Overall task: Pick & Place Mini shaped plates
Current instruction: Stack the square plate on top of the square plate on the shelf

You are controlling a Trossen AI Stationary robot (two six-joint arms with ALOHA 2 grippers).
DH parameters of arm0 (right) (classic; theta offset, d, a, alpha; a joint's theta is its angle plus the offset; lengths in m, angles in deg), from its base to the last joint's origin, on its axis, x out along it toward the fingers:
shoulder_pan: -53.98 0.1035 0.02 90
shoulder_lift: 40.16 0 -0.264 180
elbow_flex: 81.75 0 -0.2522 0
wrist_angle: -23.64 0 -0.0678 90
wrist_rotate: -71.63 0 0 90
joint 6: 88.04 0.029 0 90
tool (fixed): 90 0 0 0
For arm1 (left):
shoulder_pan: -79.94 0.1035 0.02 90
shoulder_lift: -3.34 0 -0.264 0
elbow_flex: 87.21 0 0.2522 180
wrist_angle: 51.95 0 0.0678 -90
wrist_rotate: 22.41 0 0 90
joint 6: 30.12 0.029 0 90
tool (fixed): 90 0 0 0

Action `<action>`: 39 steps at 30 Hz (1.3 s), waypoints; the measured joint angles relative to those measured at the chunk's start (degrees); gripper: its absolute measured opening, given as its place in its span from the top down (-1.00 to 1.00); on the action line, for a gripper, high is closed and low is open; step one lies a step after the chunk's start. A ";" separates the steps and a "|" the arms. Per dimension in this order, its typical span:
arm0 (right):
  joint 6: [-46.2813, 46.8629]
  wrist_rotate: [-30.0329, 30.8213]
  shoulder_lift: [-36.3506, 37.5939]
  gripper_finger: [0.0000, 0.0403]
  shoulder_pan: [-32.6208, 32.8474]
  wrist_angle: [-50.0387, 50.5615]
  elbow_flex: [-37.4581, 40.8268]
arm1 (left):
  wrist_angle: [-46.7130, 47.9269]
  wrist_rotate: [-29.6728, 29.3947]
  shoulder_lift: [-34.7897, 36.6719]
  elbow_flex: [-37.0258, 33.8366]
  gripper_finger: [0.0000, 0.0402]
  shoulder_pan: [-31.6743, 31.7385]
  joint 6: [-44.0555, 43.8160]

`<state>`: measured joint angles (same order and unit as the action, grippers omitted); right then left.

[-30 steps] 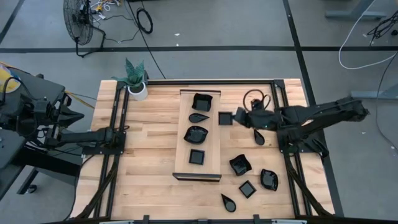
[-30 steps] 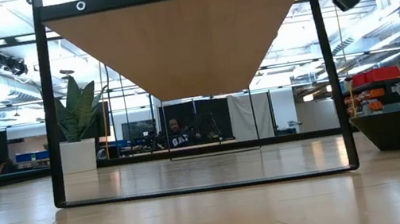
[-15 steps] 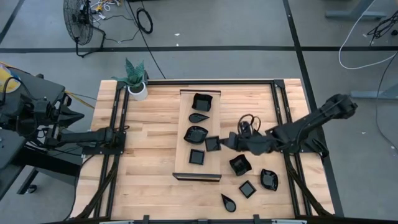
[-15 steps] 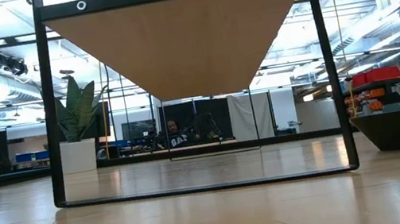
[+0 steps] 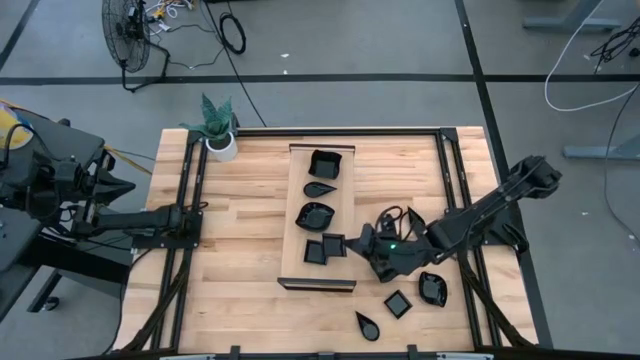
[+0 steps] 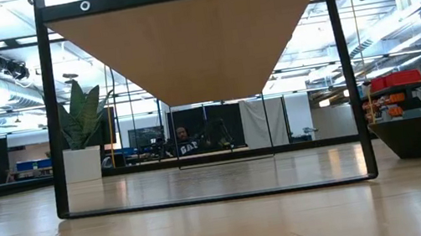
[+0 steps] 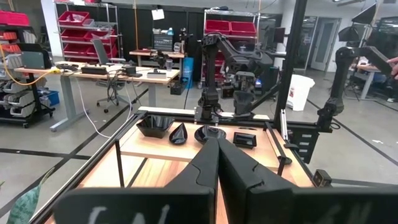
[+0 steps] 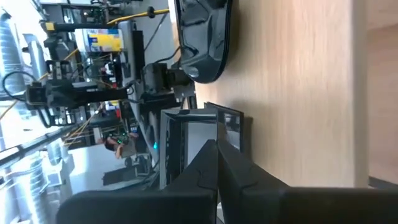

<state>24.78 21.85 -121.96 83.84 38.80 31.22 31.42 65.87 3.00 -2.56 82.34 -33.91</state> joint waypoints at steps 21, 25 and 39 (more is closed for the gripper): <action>-1.82 2.98 -12.48 0.99 -1.01 3.38 -12.43 | 0.04 0.00 -0.01 -0.02 0.93 0.00 -0.03; -1.37 3.86 -12.70 0.99 -1.01 3.65 -12.49 | 0.02 0.00 0.00 -0.02 0.93 0.00 -0.02; 0.75 3.88 -12.70 0.99 -0.98 8.21 -12.49 | 0.01 0.00 0.00 -0.01 0.93 0.00 -0.01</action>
<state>25.53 25.73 -134.66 82.86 47.01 18.73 31.43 65.87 3.00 -2.57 82.34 -33.92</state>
